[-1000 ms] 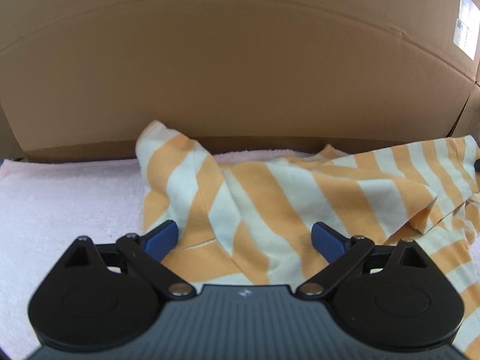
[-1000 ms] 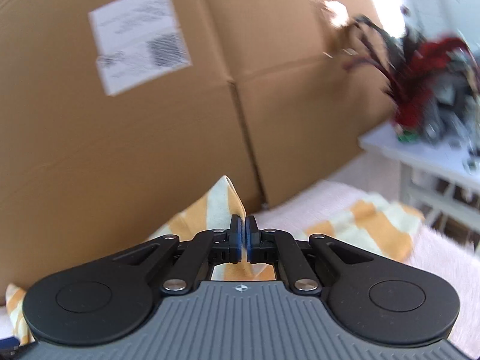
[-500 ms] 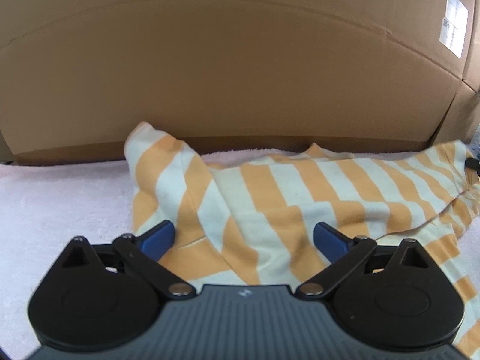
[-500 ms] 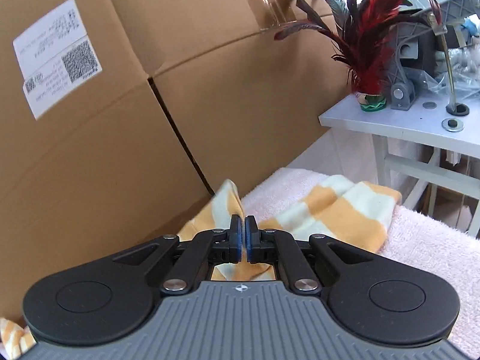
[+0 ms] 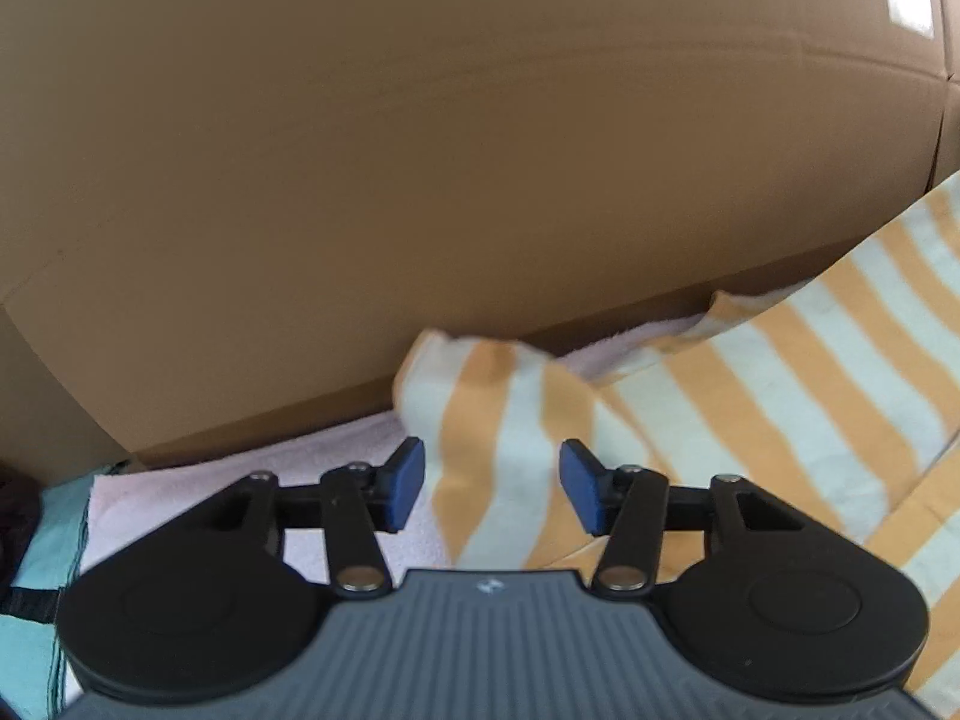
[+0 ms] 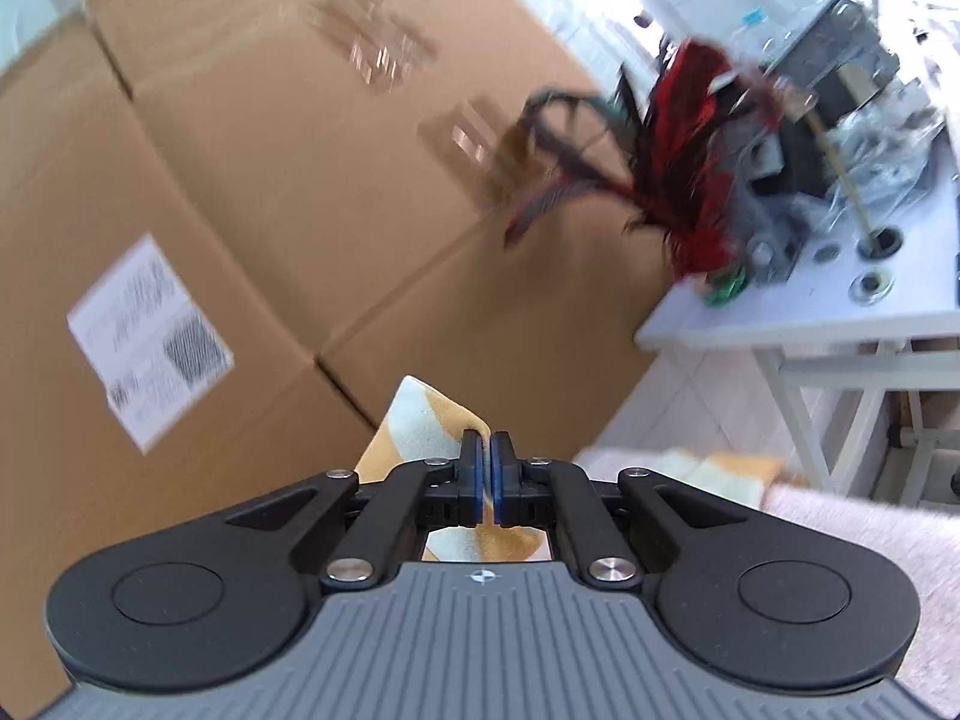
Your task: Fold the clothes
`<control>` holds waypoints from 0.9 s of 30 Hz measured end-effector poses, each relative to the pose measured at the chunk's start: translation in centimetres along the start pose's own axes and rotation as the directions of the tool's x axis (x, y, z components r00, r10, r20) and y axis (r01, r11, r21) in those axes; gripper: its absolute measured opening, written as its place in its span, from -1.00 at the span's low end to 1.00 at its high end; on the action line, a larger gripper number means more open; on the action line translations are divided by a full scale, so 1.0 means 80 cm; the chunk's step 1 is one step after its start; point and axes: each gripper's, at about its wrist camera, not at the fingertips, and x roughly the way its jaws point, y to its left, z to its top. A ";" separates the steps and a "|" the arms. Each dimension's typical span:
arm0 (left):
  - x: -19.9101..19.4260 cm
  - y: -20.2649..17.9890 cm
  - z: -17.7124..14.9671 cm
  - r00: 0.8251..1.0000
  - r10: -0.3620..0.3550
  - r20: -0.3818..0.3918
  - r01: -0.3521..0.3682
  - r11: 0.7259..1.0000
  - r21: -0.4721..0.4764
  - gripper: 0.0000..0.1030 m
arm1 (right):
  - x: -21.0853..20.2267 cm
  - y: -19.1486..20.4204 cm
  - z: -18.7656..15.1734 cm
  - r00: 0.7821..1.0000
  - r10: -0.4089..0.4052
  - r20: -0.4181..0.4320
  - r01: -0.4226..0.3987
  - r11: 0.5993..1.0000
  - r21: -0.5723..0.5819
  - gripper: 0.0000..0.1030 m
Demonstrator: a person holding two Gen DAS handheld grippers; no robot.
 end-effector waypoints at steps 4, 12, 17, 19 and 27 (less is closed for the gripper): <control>0.011 0.001 -0.016 0.999 0.044 0.022 -0.044 0.999 -0.006 0.27 | 0.010 -0.009 0.004 0.999 -0.028 -0.041 0.029 0.999 0.045 -0.92; 0.023 0.004 -0.009 0.984 0.179 0.014 -0.179 0.984 0.016 0.28 | 0.003 -0.009 0.003 1.000 -0.015 -0.004 0.015 0.998 0.064 -0.92; 0.031 0.020 -0.012 0.979 0.203 0.033 -0.204 0.979 0.019 0.39 | 0.006 -0.007 0.002 1.000 -0.028 -0.009 0.028 0.998 0.062 -0.92; 0.034 0.024 -0.009 0.977 0.213 0.030 -0.214 0.977 0.021 0.39 | 0.011 -0.009 -0.001 0.998 -0.050 -0.033 0.052 0.996 0.071 -0.92; 0.034 0.037 -0.002 0.963 0.270 0.023 -0.271 0.962 0.045 0.20 | 0.027 -0.006 -0.007 0.991 -0.057 -0.118 0.061 0.998 0.035 -0.92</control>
